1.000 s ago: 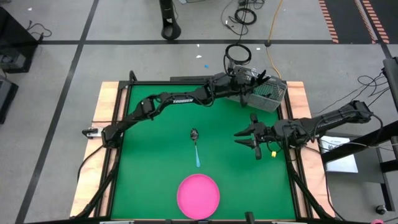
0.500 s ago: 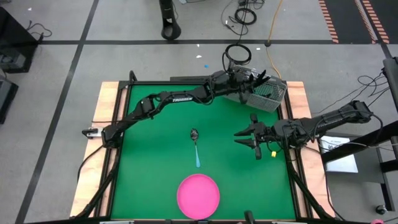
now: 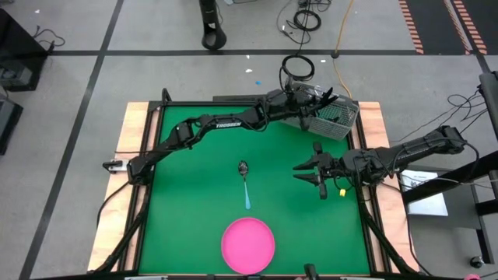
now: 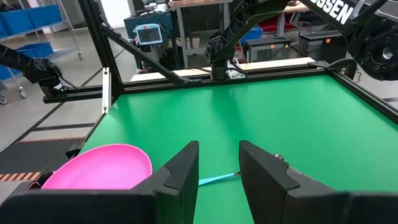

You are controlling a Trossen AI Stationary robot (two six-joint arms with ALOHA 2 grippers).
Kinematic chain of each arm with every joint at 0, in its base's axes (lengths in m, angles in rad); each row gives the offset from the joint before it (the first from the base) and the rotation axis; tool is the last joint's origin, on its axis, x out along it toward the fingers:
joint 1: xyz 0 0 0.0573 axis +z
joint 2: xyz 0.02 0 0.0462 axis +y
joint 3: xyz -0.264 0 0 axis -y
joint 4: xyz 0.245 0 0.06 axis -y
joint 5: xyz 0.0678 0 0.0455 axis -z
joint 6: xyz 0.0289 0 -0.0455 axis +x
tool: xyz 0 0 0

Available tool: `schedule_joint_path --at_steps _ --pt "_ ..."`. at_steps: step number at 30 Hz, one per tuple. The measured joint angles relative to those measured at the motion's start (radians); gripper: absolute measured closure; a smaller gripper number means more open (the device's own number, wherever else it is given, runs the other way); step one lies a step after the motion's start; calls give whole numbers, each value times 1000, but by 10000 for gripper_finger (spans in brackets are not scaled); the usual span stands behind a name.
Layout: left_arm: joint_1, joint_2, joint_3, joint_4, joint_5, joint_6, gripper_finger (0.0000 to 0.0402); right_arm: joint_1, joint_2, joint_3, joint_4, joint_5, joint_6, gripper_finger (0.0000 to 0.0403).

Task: Sort silverware
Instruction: Put the blue spoon into the utensil holder

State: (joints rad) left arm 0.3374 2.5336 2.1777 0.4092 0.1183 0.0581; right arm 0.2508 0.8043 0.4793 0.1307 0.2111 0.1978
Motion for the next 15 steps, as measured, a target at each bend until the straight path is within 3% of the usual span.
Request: schedule_joint_path --at_steps 5,11,15 --pt "0 0 -1 -118 32 -100 297 0 0 0 0 0 0 300" --pt "2 0 1 -138 61 -103 296 0 0 0 0 0 0 300" --pt "2 0 55 -247 116 -104 296 0 0 0 0 0 0 300"
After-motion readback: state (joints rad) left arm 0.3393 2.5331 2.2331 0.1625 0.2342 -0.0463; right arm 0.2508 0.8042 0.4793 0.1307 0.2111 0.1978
